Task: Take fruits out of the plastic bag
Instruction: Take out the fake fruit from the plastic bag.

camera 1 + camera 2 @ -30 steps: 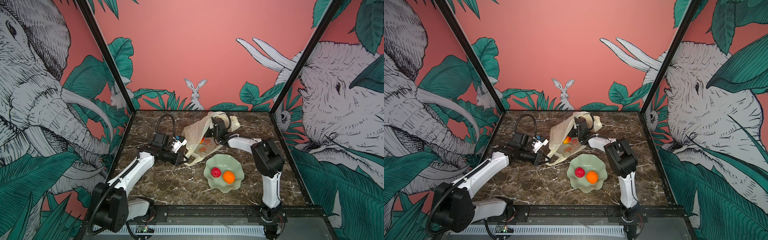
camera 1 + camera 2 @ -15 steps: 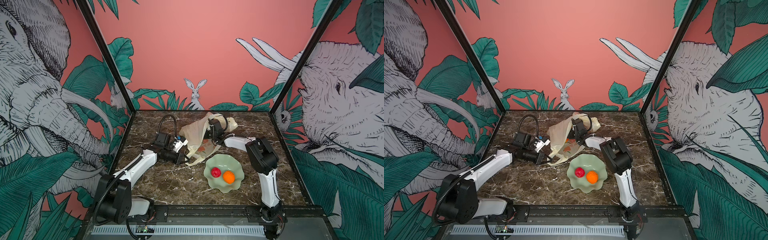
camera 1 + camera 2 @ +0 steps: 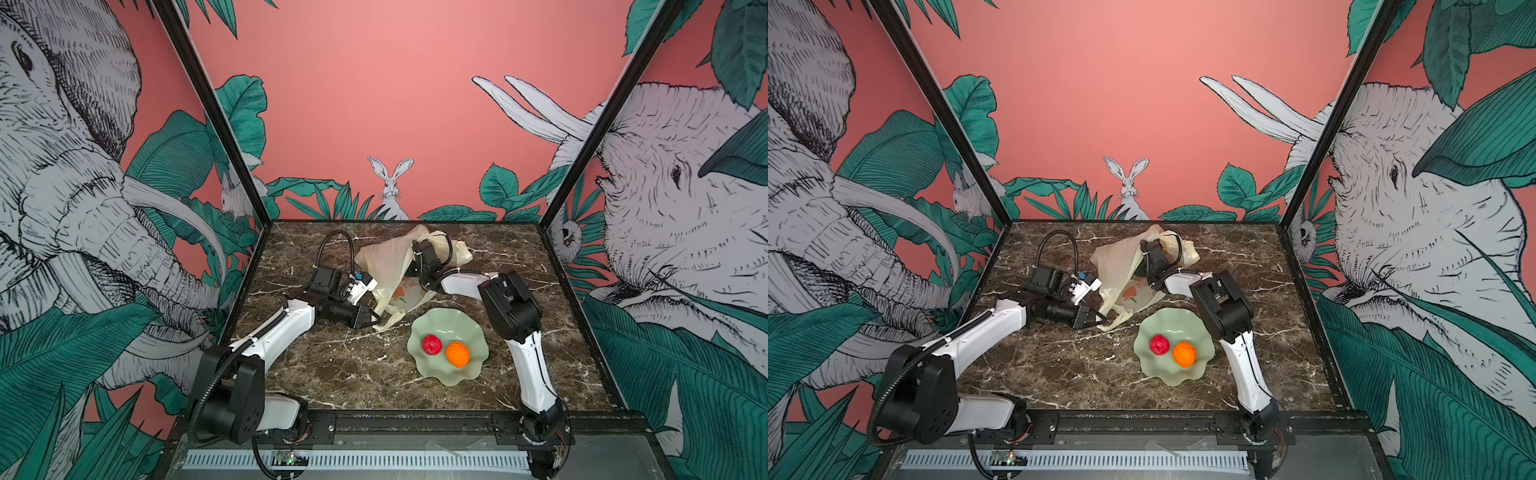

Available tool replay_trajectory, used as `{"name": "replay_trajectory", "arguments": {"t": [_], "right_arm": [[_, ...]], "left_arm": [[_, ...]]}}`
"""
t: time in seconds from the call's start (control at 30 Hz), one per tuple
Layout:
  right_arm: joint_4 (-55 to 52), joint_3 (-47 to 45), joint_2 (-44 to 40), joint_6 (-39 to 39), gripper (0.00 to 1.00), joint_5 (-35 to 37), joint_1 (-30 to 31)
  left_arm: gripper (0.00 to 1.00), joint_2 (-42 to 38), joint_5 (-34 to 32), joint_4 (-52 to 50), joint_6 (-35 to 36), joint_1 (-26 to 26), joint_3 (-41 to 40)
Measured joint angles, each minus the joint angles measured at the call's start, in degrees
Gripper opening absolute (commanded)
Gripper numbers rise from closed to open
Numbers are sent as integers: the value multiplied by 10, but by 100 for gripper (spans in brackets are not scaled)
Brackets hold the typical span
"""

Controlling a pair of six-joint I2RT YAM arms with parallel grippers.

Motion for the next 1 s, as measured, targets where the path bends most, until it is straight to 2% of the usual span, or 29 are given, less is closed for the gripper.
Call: {"name": "replay_trajectory", "arguments": {"t": [0.27, 0.53, 0.73, 1.0], "right_arm": [[40, 11, 26, 30, 87, 5, 2], [50, 37, 51, 58, 85, 40, 7], [51, 50, 58, 68, 71, 50, 8], [82, 48, 58, 63, 43, 25, 7]], "left_arm": [[0, 9, 5, 5, 0, 0, 0], [0, 10, 9, 26, 0, 0, -8], [0, 11, 14, 38, 0, 0, -11], [0, 12, 17, 45, 1, 0, -15]]}}
